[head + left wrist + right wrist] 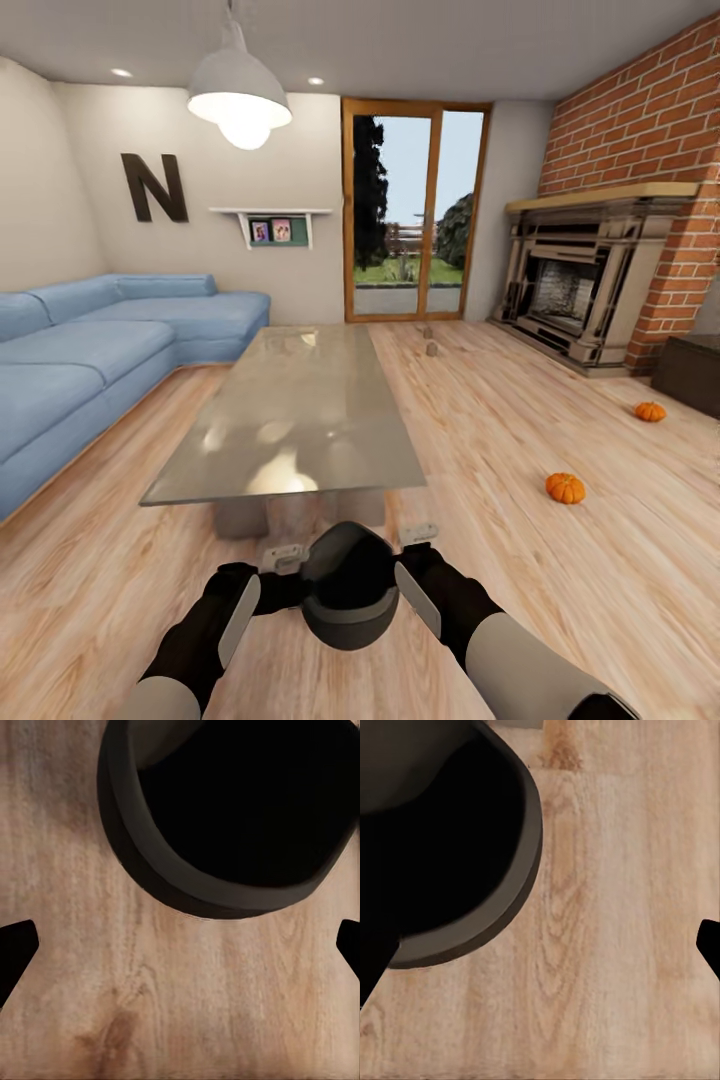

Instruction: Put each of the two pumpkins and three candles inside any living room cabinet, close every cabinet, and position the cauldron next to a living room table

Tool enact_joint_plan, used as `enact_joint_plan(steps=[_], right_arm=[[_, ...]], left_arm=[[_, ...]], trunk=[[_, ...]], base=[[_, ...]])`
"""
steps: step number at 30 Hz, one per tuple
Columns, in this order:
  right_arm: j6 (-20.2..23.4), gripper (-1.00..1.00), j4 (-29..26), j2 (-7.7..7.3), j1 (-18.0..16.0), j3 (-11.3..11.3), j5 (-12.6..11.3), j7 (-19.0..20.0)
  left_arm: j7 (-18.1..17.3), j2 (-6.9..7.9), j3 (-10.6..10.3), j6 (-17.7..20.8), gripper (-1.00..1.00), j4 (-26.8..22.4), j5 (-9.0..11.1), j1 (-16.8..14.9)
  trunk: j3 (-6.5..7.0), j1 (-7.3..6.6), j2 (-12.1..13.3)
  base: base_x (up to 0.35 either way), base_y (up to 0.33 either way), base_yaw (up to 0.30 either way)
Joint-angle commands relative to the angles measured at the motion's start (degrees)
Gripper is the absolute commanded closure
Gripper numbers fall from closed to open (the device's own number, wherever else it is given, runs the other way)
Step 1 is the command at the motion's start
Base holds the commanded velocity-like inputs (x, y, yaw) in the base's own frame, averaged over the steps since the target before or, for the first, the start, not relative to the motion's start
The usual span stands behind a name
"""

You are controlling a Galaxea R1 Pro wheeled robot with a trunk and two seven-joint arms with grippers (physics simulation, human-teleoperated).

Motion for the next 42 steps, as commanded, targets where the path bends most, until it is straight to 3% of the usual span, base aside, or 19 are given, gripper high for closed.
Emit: enact_joint_plan(steps=[1,8,25,42], right_arm=[[0.2,-1.00,-0.1,-0.05,-0.1,0.4,-0.6,-0.5],[0.2,-1.00,-0.1,-0.05,-0.1,0.4,-0.6,-0.5],[0.2,-1.00,-0.6,-0.11,-0.1,0.4,-0.6,-0.1],[0.3,-1.00,-1.7,-0.45,-0.1,0.2,-0.7,-0.2]], left_arm=[[0.0,0.00,0.0,0.3,-1.00,-0.1,0.2,0.0],[0.0,0.00,0.0,0.3,-1.00,-0.1,0.2,0.0],[0.0,0.00,0.0,0.3,-1.00,-0.1,0.2,0.0],[0.0,0.05,0.2,0.3,-1.00,-0.1,0.2,0.0]], trunk=[[0.13,-0.26,0.4],[1.38,-1.80,3.2],[4.44,-5.53,10.0],[7.49,-9.27,16.8]], base=[[-0.313,0.055,0.000],[-0.285,0.025,0.000],[-0.034,0.000,0.000],[-0.308,0.000,0.000]])
